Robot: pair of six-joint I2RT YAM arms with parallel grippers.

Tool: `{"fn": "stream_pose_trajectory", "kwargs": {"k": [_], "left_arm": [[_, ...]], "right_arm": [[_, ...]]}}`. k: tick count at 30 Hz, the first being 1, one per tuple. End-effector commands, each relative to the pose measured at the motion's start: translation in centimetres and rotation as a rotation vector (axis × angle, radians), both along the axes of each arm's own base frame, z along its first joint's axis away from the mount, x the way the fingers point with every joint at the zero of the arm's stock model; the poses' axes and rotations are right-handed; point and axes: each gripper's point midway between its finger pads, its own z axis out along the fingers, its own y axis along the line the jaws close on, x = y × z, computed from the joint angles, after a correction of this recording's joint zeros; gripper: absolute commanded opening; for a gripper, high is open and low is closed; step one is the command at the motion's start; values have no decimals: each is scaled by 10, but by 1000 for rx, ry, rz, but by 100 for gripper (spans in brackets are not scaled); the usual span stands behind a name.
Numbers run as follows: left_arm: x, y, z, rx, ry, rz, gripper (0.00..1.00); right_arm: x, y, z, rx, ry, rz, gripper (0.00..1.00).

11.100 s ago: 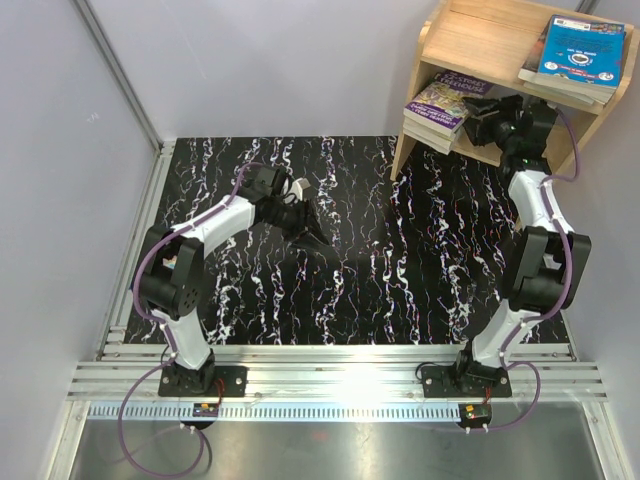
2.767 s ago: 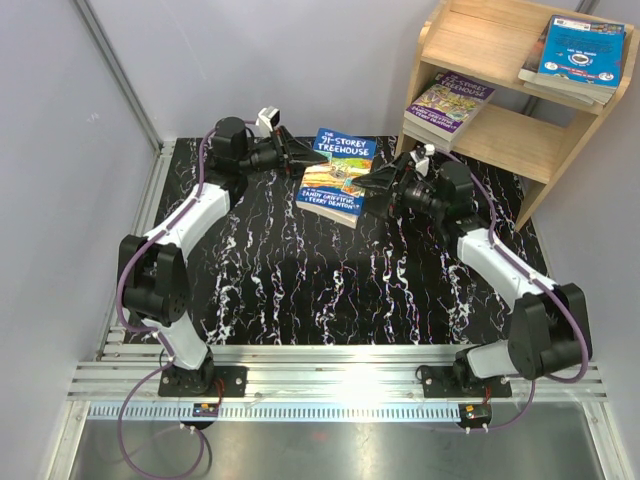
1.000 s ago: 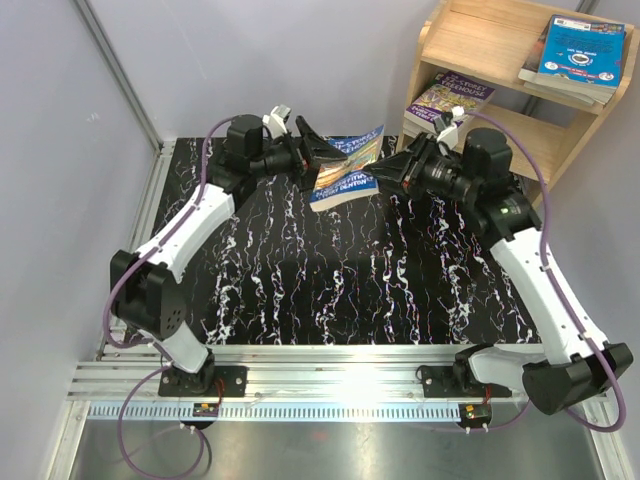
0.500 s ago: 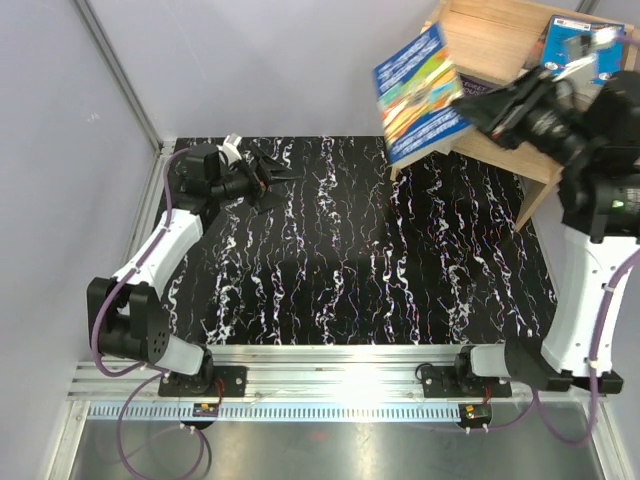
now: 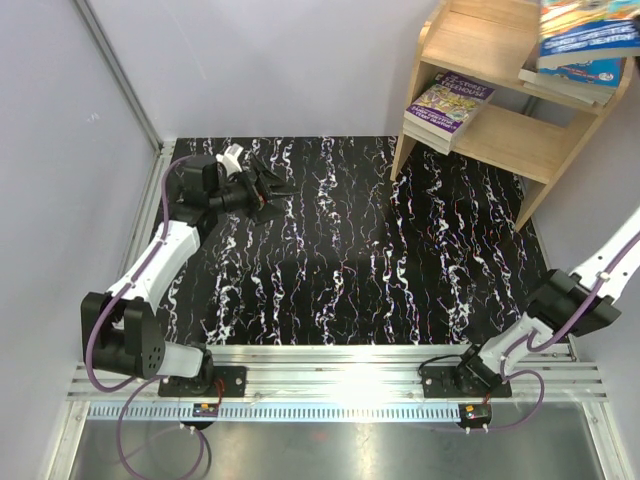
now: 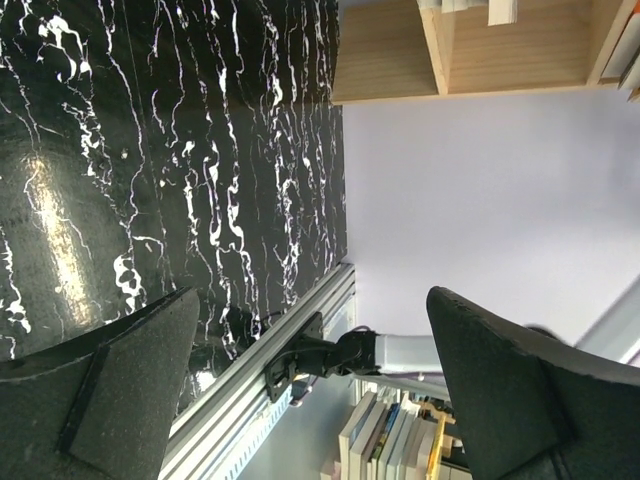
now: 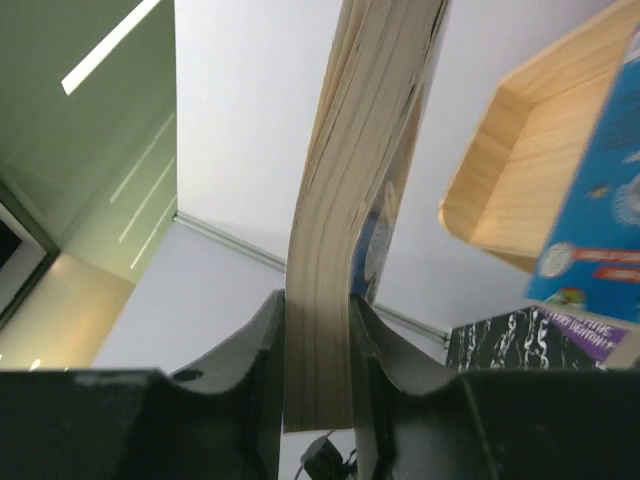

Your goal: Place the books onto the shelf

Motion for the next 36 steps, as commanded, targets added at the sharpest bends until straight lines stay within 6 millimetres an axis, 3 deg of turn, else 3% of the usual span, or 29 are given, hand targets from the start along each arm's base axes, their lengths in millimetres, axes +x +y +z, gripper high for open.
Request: {"fn": "stream_pose_trajectory", "kwargs": {"k": [1,3,5,6,12,14,15,16,18,19,21,26,27,32,34,35,36], "left_arm": [[-4,1,1,1,-40,-34,99],[-1,1,-2,2,-33,-30,99],[0,1,-3,-1,-35,-32,99],[1,0,-4,-2,-33,-32,99],[4,-2,-12,-11,-13,-34,99],[5,-2,-15,-18,-5,-34,99],[6,-2,-16,-18,-5,-34,99],[5,-2,-16,-20,-3,-34,99],[6,-2,-17,-26,-1,-35,99],[6,-3,-16,-30,-3,-36,99],[5,-3,-17,-30,-3,-37,99],[1,-3,-19,-30,2,-45,99],[0,-3,-20,-29,2,-47,99],[0,-3,-16,-29,-7,-60,99],[0,-3,-16,-27,-7,-59,99],[1,-3,-16,-28,-8,-60,99],[1,-3,-16,-28,-8,-61,99]], "right_arm": [[-42,-1,56,-9,-191,16,0],[-39,-19,52,17,-175,-36,0],[-38,-25,48,34,-164,-71,0],[-30,-37,37,49,-147,-101,0],[-22,-51,17,73,-78,-201,0],[-20,-59,12,80,-59,-258,0],[-14,-73,4,105,-52,-317,0],[-20,-68,7,110,-66,-342,0],[-12,-87,-13,182,-46,-418,0],[-13,-80,-13,184,-51,-429,0],[-8,-89,-24,174,-39,-501,0],[21,-83,-36,194,-7,-469,0],[30,-88,-42,195,12,-476,0],[45,-92,-38,187,18,-466,0],[56,-98,-51,201,66,-455,0],[54,-96,-44,186,56,-454,0],[60,-102,-55,194,97,-460,0]]}}
